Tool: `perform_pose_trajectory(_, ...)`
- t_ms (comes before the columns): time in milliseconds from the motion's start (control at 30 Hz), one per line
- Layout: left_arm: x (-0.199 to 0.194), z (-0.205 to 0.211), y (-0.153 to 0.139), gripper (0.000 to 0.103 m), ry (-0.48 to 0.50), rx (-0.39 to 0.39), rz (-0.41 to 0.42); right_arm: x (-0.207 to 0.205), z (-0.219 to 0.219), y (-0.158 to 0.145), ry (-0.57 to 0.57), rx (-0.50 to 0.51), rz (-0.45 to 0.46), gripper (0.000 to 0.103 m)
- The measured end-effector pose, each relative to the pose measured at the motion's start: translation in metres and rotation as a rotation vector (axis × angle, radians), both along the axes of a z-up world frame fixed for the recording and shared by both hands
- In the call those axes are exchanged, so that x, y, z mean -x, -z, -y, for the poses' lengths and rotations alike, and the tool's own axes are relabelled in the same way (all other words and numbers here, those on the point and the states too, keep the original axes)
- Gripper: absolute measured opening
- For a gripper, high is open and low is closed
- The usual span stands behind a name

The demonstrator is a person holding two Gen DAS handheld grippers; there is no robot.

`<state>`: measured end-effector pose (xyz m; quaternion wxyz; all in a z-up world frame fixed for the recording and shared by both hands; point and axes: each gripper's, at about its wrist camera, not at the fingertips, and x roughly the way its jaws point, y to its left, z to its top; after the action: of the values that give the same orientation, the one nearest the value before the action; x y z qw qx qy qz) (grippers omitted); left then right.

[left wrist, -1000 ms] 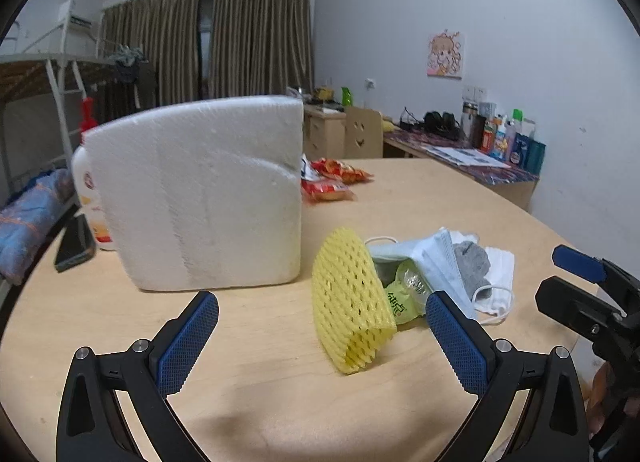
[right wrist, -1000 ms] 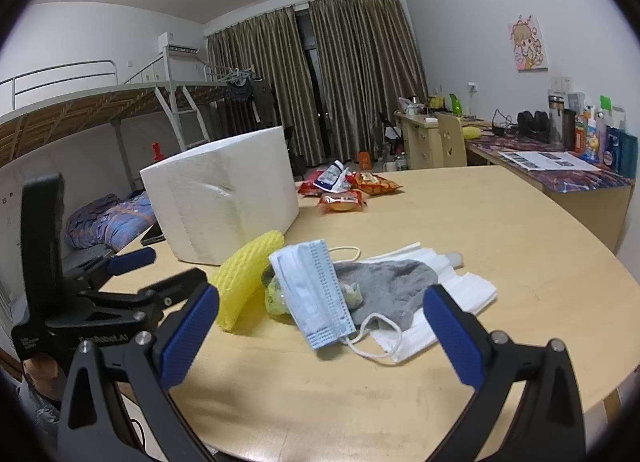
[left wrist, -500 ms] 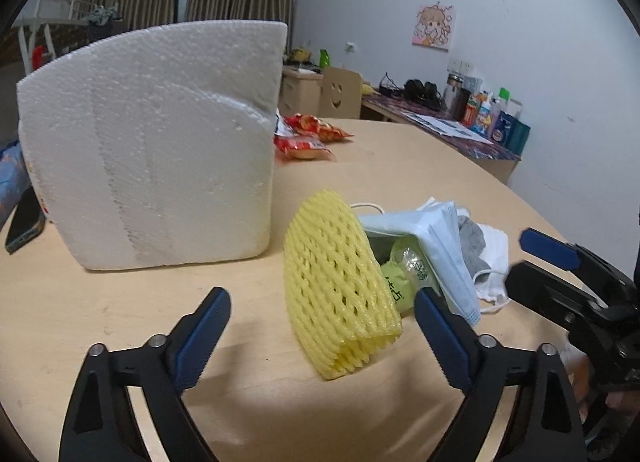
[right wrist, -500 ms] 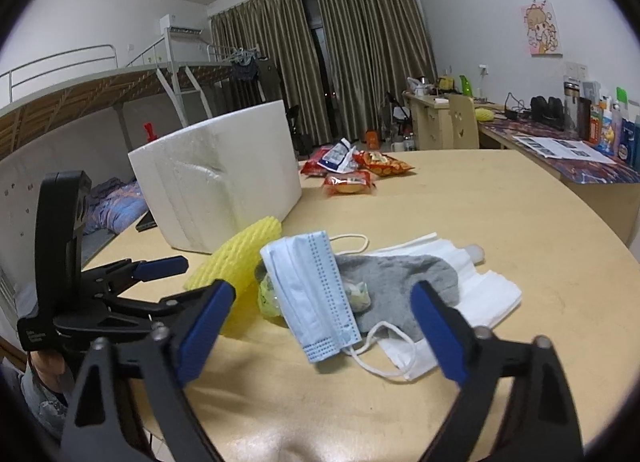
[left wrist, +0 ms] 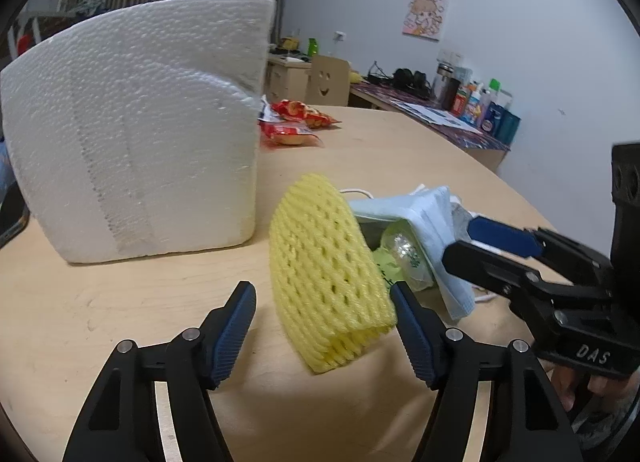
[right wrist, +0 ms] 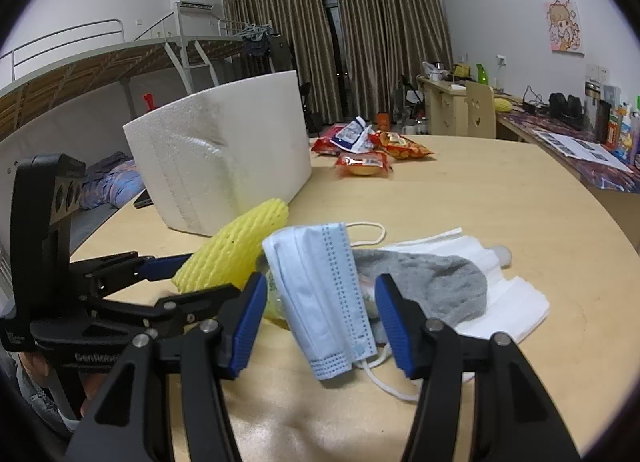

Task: Organize soft objects
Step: 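Grasp the yellow foam net with the left tool while the right tool grasps the blue mask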

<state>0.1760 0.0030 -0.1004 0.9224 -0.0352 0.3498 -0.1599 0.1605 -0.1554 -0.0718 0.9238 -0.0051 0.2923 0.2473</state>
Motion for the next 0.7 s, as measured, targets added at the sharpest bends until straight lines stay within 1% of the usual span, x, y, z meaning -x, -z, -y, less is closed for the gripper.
perform_pose_trajectory(133,0.0022,0.0059,-0.0008,0.07,0.018,-0.019,0.008,-0.0031,0.0005,-0.0016,0.002,0.012,0.008,0.061)
perform_pose_trajectory(300,-0.0013,0.006,0.002,0.054,0.028,-0.009,-0.023,-0.0046,-0.0039,-0.0016,-0.02,0.018,0.01,0.06)
perform_pose_trajectory(333,-0.0015,0.0058,0.0022,0.051,0.028,-0.005,-0.027,-0.0052,-0.0043,-0.001,-0.024,0.016,0.008,0.055)
perform_pose_trajectory(367,-0.0021,0.0058,0.003,0.046,0.029,-0.004,-0.032,-0.006,-0.0048,-0.0003,-0.029,0.016,0.003,0.049)
perform_pose_trajectory(400,-0.0028,0.0055,0.0039,0.043,0.031,-0.002,-0.037,-0.0071,-0.0051,0.0004,-0.028,0.017,0.001,0.046)
perform_pose_trajectory(433,-0.0031,0.0049,0.0046,0.042,0.032,0.003,-0.043,-0.0077,-0.0053,0.001,-0.03,0.019,-0.002,0.041)
perform_pose_trajectory(467,-0.0033,0.0045,0.005,0.037,0.03,0.004,-0.049,-0.008,-0.0057,0.0015,-0.032,0.023,-0.002,0.039)
perform_pose_trajectory(500,-0.0041,0.0046,0.0057,0.032,0.03,0.006,-0.054,-0.0078,-0.0061,0.0016,-0.032,0.028,-0.002,0.039)
perform_pose_trajectory(533,-0.0038,0.0041,0.0057,0.03,0.031,0.01,-0.057,-0.0077,-0.0063,0.0015,-0.03,0.031,-0.001,0.039)
perform_pose_trajectory(600,-0.0048,0.0035,0.007,0.021,0.031,0.012,-0.066,-0.0072,-0.0068,0.0009,-0.032,0.04,0.006,0.037)
perform_pose_trajectory(667,-0.0053,0.0021,0.0078,0.02,0.032,0.02,-0.071,-0.0073,-0.0079,0.0011,-0.033,0.042,0.003,0.027)
perform_pose_trajectory(700,-0.0052,0.0006,0.0078,0.019,0.031,0.025,-0.072,-0.0076,-0.0077,0.0013,-0.033,0.04,0.001,0.027)
